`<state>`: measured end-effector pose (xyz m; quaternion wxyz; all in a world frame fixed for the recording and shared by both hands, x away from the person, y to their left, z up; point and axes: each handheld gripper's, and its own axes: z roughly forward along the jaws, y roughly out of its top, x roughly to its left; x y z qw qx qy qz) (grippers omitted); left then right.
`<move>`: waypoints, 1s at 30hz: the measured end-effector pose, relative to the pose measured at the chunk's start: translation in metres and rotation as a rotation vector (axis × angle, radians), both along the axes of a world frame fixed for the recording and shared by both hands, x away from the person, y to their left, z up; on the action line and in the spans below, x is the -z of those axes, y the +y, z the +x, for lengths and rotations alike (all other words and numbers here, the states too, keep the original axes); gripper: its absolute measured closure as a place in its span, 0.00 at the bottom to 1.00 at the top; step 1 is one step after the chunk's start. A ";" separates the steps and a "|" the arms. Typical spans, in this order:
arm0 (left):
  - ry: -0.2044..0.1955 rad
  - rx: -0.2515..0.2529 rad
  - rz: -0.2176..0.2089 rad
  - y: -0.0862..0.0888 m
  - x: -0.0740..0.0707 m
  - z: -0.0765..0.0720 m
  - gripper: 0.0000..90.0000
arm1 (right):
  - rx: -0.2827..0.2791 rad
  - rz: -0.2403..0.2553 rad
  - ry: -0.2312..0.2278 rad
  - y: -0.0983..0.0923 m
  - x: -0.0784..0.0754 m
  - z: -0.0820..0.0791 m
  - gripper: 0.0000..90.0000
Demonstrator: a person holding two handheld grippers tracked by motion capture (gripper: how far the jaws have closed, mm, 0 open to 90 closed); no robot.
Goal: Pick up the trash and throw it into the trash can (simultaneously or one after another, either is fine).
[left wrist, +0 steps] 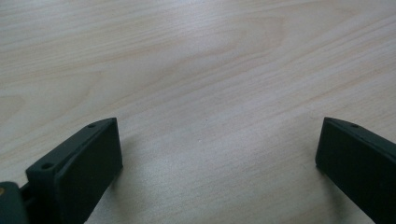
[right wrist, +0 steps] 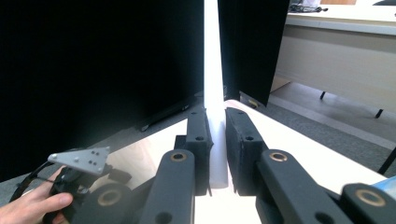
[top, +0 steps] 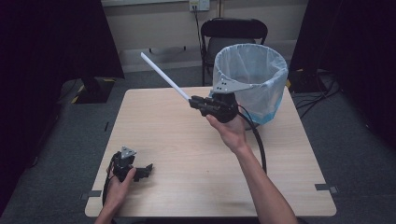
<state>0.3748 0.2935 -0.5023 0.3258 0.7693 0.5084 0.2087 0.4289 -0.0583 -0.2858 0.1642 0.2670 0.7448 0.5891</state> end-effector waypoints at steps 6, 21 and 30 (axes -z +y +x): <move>0.000 0.000 0.000 0.000 0.000 0.000 0.00 | 0.015 0.015 -0.007 -0.010 -0.011 0.006 0.90; 0.000 -0.001 0.000 0.000 0.000 0.000 0.00 | 0.074 0.021 -0.039 -0.033 -0.036 0.016 0.90; 0.000 0.000 0.000 0.000 0.000 0.000 0.00 | 0.105 0.054 -0.060 -0.049 -0.055 0.024 0.90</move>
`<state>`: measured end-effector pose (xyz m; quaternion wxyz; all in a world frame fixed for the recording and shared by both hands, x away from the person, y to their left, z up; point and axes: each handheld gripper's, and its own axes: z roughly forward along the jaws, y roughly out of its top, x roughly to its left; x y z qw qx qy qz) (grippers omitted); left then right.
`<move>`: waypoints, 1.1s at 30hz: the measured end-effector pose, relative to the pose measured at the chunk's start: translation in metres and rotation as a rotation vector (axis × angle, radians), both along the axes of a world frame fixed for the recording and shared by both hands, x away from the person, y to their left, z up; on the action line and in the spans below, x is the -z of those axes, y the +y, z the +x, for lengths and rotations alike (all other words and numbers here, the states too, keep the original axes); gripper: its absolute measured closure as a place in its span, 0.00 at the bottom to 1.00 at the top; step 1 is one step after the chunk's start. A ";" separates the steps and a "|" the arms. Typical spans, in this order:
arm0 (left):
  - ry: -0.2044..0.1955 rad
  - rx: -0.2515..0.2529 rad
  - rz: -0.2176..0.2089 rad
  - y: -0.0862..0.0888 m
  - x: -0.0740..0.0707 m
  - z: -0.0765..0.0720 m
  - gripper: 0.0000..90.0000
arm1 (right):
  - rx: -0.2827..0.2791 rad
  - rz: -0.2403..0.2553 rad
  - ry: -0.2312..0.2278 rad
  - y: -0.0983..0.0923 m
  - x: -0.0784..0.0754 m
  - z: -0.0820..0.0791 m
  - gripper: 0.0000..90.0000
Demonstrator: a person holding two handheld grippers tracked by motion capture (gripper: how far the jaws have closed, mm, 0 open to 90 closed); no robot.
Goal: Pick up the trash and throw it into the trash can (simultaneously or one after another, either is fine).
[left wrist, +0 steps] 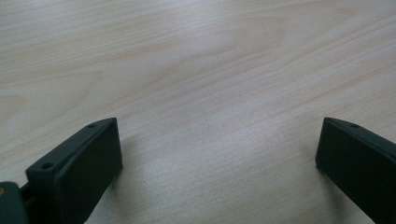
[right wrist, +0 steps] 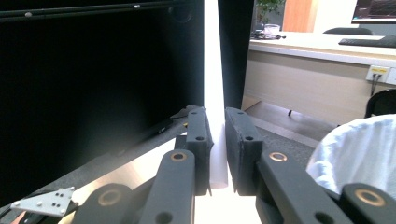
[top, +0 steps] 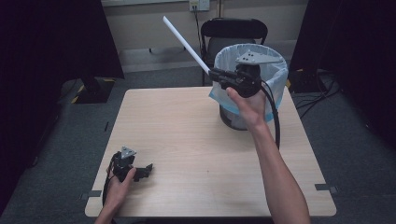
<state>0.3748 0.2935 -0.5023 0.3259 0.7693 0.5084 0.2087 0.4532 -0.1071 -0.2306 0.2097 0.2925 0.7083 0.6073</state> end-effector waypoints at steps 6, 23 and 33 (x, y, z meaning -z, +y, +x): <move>0.000 0.000 0.001 0.000 0.000 0.000 0.00 | 0.024 0.012 0.002 -0.009 -0.008 0.007 0.90; 0.000 0.000 0.001 0.000 0.000 0.000 0.00 | 0.122 0.003 0.025 -0.039 -0.016 0.032 0.90; 0.000 0.000 0.000 0.000 0.000 0.000 0.00 | 0.173 -0.002 0.062 -0.054 -0.008 0.042 0.90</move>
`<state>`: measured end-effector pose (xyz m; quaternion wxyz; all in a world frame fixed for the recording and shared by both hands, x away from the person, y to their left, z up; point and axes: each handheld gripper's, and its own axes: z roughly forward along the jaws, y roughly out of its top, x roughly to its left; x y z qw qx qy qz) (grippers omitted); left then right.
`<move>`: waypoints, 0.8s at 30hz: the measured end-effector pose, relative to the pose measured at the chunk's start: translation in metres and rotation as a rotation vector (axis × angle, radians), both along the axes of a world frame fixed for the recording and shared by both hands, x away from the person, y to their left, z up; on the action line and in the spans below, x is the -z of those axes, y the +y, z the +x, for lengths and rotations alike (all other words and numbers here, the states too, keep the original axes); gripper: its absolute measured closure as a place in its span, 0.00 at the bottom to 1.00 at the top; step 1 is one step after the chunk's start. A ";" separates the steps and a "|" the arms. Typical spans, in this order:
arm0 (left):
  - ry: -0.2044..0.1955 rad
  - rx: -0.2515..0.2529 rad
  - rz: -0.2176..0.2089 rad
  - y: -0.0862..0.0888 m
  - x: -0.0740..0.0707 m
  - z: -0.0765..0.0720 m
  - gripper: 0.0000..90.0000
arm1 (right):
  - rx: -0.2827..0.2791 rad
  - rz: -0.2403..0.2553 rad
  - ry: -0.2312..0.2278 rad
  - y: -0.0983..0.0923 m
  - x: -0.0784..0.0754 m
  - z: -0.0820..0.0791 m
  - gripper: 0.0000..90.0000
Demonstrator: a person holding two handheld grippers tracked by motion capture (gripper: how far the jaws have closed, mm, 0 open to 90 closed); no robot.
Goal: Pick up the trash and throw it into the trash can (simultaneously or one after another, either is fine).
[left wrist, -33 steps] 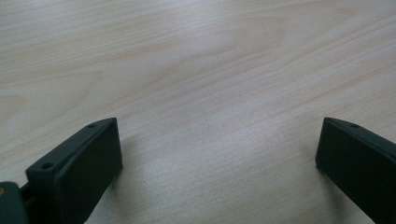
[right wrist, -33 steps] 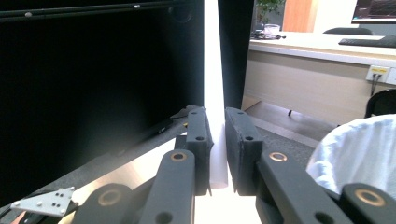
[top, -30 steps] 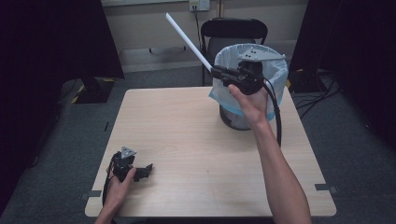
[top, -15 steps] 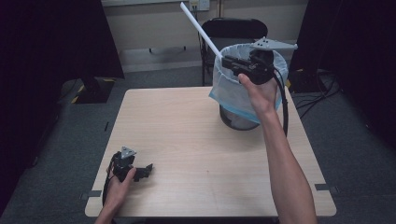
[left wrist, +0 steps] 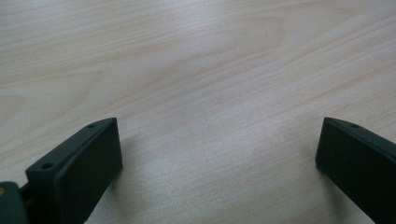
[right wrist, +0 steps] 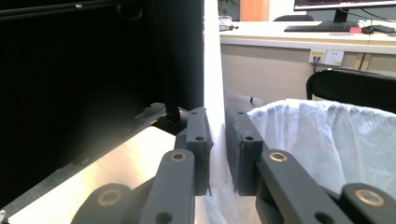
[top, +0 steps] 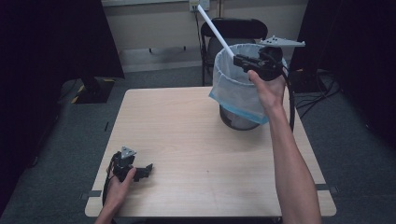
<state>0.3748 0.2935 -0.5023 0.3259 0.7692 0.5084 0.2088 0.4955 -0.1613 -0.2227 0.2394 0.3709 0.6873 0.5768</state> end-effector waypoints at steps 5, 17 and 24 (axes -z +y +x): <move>0.000 -0.001 0.000 0.000 0.000 0.000 0.00 | 0.021 -0.019 0.020 -0.003 0.005 0.003 0.90; -0.002 -0.003 -0.004 0.000 0.000 0.000 0.00 | 0.133 -0.056 0.076 -0.014 0.020 0.017 0.77; -0.001 -0.003 -0.004 0.000 0.000 0.000 0.00 | 0.146 -0.047 0.083 -0.017 0.022 0.018 0.64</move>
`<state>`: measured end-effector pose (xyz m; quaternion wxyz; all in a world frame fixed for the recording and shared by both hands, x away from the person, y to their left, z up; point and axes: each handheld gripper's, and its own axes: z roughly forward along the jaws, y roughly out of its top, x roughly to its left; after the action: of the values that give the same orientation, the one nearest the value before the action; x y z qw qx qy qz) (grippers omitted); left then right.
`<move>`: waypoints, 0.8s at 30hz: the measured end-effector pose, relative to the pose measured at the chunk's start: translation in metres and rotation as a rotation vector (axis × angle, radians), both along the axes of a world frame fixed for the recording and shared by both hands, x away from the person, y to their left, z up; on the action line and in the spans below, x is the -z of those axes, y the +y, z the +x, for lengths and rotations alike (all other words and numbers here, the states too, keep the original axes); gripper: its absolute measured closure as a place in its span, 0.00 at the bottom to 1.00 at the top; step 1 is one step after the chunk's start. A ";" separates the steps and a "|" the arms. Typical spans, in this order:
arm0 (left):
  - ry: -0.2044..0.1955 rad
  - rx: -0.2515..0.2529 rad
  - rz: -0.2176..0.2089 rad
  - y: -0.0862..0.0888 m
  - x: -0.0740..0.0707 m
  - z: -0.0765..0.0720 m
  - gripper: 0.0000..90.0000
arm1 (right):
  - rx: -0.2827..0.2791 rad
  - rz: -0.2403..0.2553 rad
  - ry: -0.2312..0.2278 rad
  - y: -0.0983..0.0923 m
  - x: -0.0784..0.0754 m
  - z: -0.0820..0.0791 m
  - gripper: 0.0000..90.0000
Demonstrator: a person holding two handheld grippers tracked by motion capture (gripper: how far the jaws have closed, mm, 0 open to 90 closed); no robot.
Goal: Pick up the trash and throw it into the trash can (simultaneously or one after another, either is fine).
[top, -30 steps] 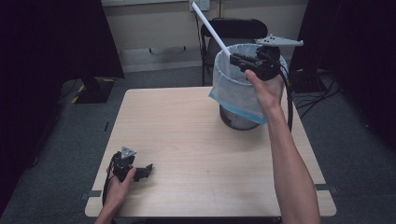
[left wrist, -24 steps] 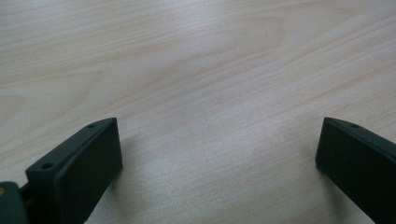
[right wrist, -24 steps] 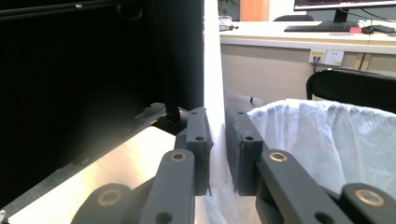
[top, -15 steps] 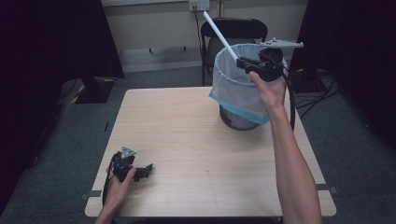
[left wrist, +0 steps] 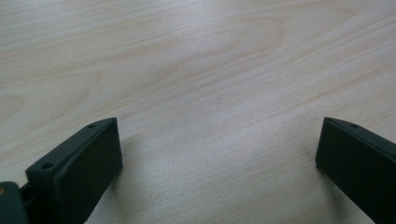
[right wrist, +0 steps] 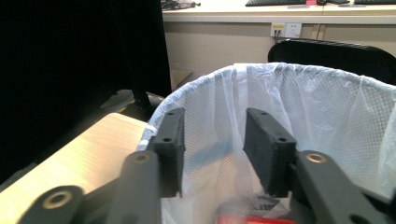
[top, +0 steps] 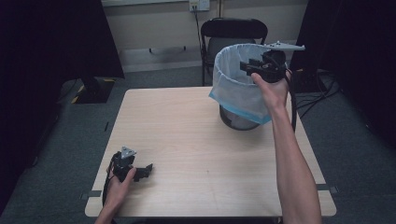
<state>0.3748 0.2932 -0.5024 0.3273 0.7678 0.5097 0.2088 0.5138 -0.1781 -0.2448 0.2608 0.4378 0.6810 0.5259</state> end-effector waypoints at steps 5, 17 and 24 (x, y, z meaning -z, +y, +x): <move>0.001 0.002 0.004 0.000 0.000 0.000 0.00 | -0.024 0.004 0.001 0.002 -0.001 -0.001 0.57; 0.001 0.003 0.003 0.000 0.000 0.000 0.00 | -0.078 0.017 -0.009 0.015 0.000 -0.009 0.39; 0.001 0.002 0.003 0.000 0.000 0.000 0.00 | -0.107 0.020 -0.039 0.026 -0.005 -0.020 0.35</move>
<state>0.3748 0.2935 -0.5024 0.3261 0.7690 0.5086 0.2088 0.4933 -0.1519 -0.2396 0.2413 0.3928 0.6930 0.5542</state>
